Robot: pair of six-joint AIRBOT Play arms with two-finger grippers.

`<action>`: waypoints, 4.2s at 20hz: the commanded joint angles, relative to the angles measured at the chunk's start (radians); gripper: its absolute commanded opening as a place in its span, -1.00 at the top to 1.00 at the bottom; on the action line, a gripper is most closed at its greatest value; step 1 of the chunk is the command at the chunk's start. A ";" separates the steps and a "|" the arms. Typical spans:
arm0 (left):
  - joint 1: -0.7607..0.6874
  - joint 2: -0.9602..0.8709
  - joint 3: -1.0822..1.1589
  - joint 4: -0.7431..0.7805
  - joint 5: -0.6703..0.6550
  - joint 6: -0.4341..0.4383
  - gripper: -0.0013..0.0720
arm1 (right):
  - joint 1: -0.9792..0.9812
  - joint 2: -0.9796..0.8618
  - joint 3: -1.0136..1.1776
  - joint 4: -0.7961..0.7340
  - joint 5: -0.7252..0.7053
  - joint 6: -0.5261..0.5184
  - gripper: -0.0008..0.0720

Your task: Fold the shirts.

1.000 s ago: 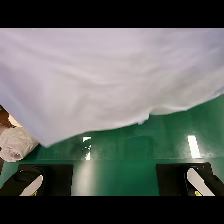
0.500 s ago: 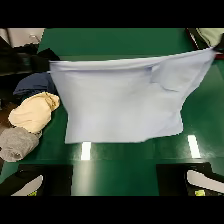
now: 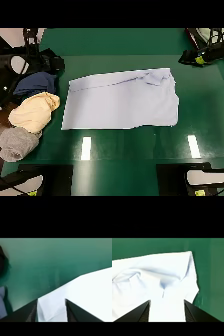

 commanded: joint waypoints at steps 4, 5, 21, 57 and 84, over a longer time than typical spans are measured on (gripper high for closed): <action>0.000 -0.010 0.066 0.127 -0.483 0.012 -0.20 | -0.051 0.095 -0.005 0.002 0.248 -0.089 -0.19; 0.000 -0.010 0.032 0.127 -0.527 0.012 -0.20 | -0.051 0.111 -0.005 0.001 0.277 -0.090 -0.19; 0.457 0.163 -0.626 -0.457 -0.494 0.251 -0.20 | -0.044 0.353 -0.364 0.002 0.230 -0.143 -0.03; 0.324 0.115 -0.570 -0.640 -0.433 0.325 0.90 | -0.306 0.340 -1.046 0.387 0.002 -0.221 0.45; 0.327 0.433 0.725 -0.596 -0.610 0.156 0.91 | -0.306 0.590 0.526 0.081 0.339 -0.029 0.94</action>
